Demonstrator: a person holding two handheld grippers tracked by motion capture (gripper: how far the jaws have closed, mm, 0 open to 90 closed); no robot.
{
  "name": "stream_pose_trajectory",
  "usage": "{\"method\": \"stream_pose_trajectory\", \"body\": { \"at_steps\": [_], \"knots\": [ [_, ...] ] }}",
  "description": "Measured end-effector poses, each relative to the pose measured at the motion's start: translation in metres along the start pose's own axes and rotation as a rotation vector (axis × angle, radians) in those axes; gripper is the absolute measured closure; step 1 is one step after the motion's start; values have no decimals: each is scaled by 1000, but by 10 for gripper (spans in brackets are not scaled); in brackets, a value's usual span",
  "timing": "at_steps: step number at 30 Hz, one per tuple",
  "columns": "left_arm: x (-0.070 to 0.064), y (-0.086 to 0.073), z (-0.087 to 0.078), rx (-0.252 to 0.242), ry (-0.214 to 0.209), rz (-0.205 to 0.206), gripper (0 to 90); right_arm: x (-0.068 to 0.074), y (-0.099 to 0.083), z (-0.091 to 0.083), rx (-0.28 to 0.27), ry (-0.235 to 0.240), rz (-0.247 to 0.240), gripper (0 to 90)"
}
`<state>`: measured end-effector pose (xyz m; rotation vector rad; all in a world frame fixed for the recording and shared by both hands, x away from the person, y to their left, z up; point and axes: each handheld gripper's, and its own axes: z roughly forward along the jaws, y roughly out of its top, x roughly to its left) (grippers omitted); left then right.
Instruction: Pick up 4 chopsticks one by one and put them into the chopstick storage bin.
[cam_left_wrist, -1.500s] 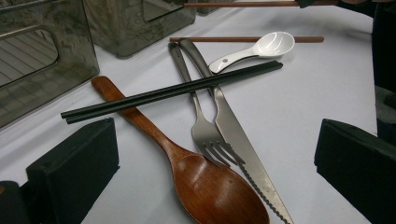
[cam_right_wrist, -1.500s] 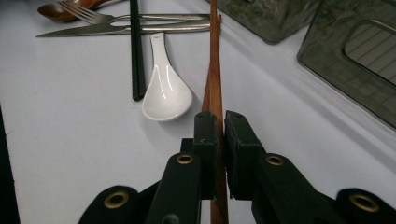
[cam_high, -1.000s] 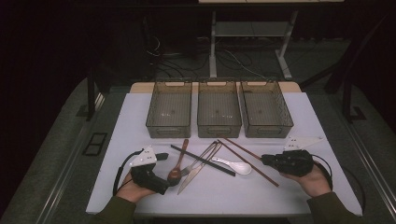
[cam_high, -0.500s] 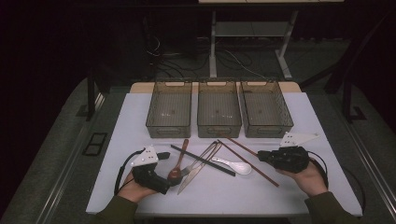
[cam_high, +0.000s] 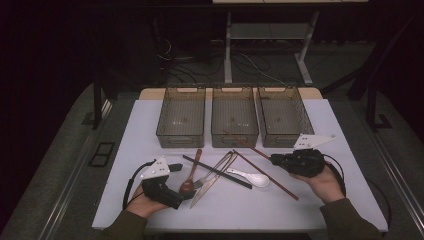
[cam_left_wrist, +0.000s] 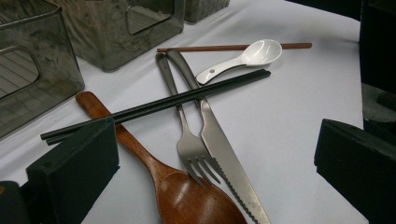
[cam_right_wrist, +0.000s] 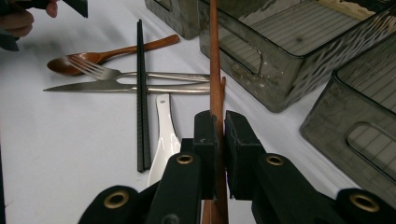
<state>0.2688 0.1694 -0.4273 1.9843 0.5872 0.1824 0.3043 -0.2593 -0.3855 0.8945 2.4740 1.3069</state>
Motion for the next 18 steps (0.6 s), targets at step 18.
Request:
{"method": "stream_pose_trajectory", "body": {
  "at_steps": [18],
  "knots": [
    [-1, 0, 0, 5, 5, -5, 0, 0, 18, 13, -12, 9, 0, 838]
  ]
}}
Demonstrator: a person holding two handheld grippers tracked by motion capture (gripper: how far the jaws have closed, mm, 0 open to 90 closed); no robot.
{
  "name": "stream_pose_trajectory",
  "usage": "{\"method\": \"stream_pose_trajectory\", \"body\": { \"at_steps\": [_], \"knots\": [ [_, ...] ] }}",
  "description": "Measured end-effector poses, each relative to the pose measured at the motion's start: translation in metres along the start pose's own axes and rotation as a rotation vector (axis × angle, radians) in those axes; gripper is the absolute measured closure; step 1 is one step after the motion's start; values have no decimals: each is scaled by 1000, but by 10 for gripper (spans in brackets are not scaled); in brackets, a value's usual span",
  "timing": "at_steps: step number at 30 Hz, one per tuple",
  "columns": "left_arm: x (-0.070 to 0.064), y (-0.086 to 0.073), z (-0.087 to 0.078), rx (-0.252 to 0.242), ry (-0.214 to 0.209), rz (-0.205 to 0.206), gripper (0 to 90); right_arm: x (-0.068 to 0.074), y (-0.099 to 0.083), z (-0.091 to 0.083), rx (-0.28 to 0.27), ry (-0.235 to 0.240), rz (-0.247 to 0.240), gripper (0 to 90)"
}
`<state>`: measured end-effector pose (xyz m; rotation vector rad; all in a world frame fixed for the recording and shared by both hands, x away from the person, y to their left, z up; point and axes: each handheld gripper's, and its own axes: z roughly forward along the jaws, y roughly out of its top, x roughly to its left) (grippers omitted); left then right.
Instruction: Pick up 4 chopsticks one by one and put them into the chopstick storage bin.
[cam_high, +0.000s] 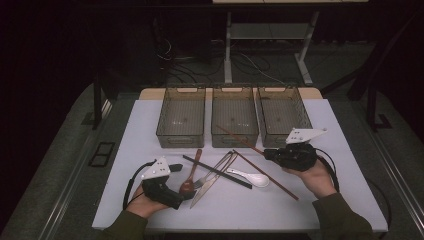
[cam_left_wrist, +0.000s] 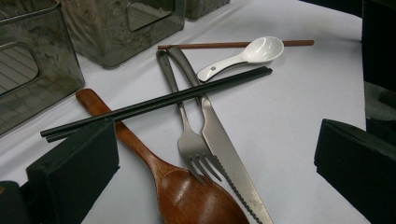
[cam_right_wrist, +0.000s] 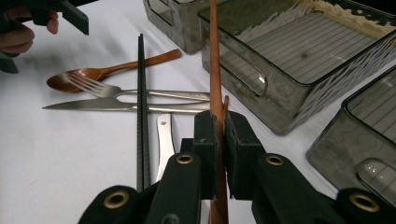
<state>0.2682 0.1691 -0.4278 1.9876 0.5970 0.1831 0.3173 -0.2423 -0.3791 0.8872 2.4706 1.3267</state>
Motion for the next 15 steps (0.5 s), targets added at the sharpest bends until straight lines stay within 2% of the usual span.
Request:
{"method": "stream_pose_trajectory", "body": {
  "at_steps": [3, 15],
  "knots": [
    [0, 0, 0, -2, 0, 1, 0, 0, 3, 3, -4, 7, 11, 839],
    [-1, 1, -1, -10, 2, 9, 0, 7, 19, 19, -1, 1, 0, 839]
  ]
}}
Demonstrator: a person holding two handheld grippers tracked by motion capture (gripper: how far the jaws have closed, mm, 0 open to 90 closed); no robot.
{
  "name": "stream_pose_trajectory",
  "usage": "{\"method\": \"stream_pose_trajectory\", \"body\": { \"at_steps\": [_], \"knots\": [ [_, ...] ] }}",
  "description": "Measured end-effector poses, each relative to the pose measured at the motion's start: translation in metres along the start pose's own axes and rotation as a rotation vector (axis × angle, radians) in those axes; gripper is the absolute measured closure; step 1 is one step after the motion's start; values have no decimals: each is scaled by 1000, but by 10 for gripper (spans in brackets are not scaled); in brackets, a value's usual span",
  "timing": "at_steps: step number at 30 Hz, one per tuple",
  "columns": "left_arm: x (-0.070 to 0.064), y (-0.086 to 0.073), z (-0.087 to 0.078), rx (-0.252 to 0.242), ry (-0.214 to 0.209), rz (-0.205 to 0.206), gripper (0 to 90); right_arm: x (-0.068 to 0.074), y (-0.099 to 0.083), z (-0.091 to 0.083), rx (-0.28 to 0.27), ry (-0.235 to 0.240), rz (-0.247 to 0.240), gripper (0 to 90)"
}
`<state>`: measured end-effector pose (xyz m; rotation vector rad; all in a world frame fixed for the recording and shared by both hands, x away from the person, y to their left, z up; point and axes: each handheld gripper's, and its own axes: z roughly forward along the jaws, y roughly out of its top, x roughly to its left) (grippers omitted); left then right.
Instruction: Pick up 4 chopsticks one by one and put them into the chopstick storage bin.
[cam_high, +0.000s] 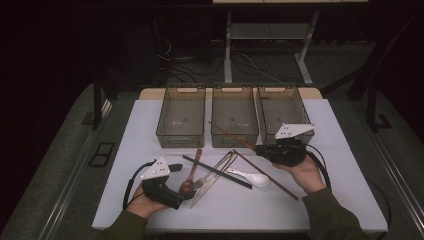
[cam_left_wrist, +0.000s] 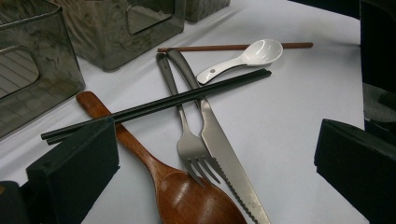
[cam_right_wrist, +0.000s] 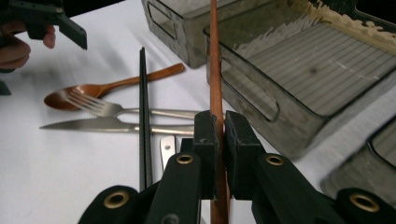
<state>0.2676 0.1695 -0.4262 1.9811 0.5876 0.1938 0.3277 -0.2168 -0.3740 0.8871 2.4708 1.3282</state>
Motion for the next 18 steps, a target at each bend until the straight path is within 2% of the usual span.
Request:
{"method": "stream_pose_trajectory", "body": {
  "at_steps": [6, 10, 18],
  "knots": [
    [0, 0, 0, 0, -4, -8, 0, -1, 10, 14, -26, 28, 26, 839],
    [-1, 0, 1, -2, -4, -9, 0, 1, 20, 22, -13, 16, 7, 839],
    [-1, -1, 0, -2, 1, -14, 0, -1, 35, 38, 4, 9, 11, 839]
  ]
}}
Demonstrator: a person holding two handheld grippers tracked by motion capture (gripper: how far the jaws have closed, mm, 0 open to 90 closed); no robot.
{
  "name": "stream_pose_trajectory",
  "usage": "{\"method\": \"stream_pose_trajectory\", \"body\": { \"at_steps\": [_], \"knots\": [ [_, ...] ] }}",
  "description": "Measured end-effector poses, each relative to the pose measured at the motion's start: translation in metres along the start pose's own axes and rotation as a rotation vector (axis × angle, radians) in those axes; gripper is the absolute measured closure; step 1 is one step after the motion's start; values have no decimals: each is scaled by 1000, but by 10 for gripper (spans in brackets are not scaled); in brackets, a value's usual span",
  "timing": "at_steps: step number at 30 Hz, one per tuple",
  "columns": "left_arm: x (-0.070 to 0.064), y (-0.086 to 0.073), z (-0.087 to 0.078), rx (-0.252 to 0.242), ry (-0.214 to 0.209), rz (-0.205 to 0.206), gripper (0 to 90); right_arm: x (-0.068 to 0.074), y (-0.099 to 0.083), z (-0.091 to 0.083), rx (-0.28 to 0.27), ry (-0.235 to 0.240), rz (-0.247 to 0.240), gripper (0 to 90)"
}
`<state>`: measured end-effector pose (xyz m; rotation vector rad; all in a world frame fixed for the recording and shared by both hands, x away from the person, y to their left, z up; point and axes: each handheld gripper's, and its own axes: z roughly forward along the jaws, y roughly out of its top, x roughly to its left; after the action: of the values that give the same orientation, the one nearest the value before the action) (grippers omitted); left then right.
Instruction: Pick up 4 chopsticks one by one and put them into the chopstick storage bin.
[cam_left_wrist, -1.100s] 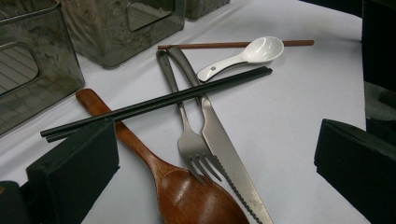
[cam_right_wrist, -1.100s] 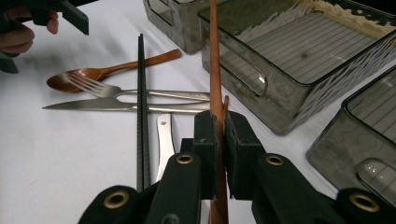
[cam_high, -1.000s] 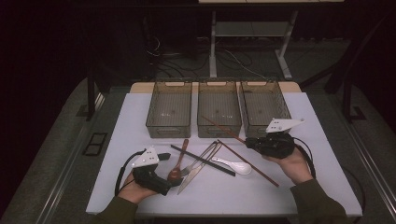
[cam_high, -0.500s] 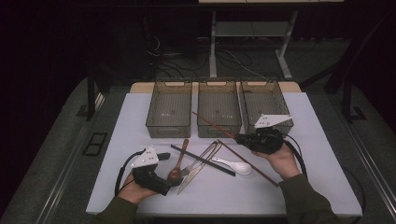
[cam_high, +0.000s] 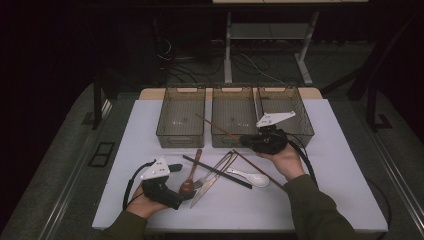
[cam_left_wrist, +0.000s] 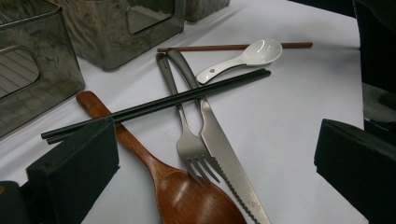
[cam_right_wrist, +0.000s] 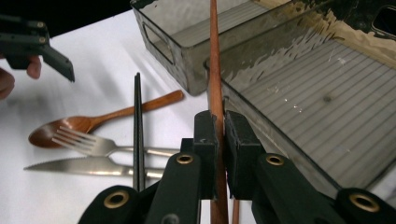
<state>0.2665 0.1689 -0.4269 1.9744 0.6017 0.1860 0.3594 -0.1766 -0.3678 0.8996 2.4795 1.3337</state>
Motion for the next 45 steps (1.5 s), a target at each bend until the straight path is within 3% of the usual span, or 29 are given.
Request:
{"method": "stream_pose_trajectory", "body": {
  "at_steps": [26, 37, 45],
  "knots": [
    [-1, 0, 0, -4, -7, -1, 0, -5, 48, 40, 42, -37, 21, 839],
    [0, 1, -1, -16, -10, -4, 0, -4, 73, 68, 96, -79, 14, 839],
    [-1, 0, 0, -9, -12, -2, 0, -1, 89, 91, 118, -96, 39, 838]
  ]
}}
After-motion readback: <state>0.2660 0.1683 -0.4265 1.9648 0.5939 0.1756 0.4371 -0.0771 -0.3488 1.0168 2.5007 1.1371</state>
